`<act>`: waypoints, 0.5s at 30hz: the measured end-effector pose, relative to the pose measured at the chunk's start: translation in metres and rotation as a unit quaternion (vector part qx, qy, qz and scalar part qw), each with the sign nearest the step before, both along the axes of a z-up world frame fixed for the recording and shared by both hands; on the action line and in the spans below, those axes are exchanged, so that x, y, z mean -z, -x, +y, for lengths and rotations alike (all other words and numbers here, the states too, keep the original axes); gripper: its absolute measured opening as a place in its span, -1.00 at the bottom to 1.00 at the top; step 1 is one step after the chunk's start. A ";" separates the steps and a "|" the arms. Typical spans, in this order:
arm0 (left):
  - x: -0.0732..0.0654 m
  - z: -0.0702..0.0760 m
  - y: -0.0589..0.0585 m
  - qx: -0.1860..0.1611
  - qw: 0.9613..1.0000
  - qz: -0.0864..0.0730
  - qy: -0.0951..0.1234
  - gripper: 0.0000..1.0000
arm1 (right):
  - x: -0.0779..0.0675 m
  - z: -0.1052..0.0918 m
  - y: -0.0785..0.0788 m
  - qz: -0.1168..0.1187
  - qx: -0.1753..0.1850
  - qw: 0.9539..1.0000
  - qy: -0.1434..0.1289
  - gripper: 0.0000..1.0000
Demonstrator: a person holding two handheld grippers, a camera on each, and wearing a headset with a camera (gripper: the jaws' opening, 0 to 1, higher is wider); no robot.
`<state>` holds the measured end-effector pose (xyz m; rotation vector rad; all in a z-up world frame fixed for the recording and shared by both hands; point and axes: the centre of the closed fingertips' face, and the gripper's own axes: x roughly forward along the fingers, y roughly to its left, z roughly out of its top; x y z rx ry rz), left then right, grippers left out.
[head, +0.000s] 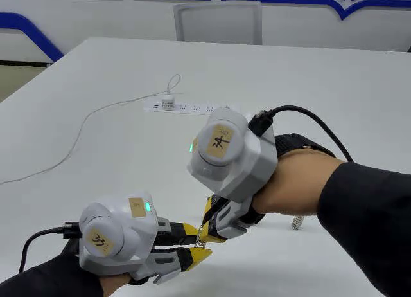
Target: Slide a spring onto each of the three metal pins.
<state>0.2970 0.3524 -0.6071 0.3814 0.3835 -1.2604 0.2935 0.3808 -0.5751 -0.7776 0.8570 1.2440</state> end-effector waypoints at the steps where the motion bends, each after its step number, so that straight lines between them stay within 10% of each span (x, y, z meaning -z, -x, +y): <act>1: 0.000 0.000 0.000 0.000 1.000 0.001 0.001 -0.76 | 0.000 0.000 0.000 0.000 0.000 1.000 -0.001 -0.77; 15: -0.002 0.000 -0.003 -0.008 1.000 0.008 0.009 -0.66 | -0.001 0.000 -0.001 -0.002 0.002 1.000 -0.004 -0.77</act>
